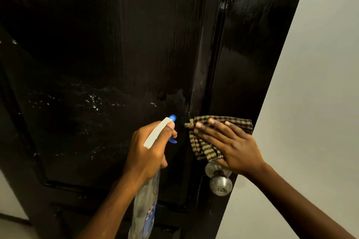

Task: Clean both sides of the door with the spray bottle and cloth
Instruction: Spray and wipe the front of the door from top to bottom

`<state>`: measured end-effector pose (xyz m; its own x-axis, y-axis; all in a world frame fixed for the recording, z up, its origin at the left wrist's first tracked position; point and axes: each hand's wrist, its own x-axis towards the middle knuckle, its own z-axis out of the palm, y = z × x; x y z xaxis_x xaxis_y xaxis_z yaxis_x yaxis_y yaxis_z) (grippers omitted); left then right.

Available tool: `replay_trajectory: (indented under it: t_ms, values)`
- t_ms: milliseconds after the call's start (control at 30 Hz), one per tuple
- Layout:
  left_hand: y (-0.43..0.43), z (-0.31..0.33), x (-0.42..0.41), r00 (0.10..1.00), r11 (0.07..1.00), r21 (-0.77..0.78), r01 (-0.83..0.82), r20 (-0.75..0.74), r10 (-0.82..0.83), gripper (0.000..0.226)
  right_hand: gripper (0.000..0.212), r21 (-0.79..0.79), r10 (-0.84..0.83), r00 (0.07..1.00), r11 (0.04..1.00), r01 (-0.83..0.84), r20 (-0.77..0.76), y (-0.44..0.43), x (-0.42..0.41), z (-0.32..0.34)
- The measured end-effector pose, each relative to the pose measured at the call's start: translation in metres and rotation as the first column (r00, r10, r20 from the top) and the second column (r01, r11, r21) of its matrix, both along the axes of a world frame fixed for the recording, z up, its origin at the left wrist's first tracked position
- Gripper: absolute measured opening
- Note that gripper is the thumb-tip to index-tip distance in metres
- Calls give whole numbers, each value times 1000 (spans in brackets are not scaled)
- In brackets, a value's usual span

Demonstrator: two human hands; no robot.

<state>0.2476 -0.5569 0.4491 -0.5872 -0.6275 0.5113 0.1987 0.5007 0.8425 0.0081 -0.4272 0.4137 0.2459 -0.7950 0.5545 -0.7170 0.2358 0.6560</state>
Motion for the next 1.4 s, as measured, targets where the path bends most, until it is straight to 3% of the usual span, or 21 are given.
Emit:
replay_trajectory:
  t_ms: [133,233,333,433,533,600,733,833,933,1067,1133,1300,1400]
  values:
    - [-3,-2,11,1000,1000,17,-21,7,21,39,59,-306,13,991,951,28,133,-24,20,60]
    - [-8,-4,19,999,998,24,-51,5,51,40,59,-423,128,965,906,-20,228,-44,35,62]
    - [-11,-5,31,997,997,30,-70,-12,70,41,59,-347,185,961,932,-104,208,-44,33,17]
    - [-14,-3,37,997,996,36,-77,-11,78,41,59,-98,154,975,985,-140,160,-27,22,-20]
    - [-11,2,36,997,997,23,-71,-10,71,40,56,22,136,984,990,-139,117,-18,14,-15]
    - [-8,6,34,999,998,29,-47,-10,47,41,60,-34,128,985,992,-125,118,-17,14,8]
    - [-4,10,27,1000,999,36,-21,8,20,43,58,-311,126,969,949,-55,212,-28,28,63]
    - [-1,9,24,1000,999,45,-2,20,1,45,60,-408,104,944,912,36,314,-45,42,72]
    - [-1,6,25,1000,999,51,0,29,-1,45,63,-381,127,933,924,12,336,-49,47,37]
    - [0,7,27,999,998,57,-1,32,-1,48,62,-145,123,957,986,-87,263,-21,30,-5]
    - [1,7,28,999,999,53,2,44,-4,47,63,-110,121,959,989,-95,258,-14,24,-3]
    - [-3,0,31,994,997,72,-12,110,4,39,63,-457,280,832,889,-36,479,-37,47,34]
    - [-10,-5,39,992,993,106,-49,119,37,43,63,-555,310,782,830,55,541,-63,68,62]
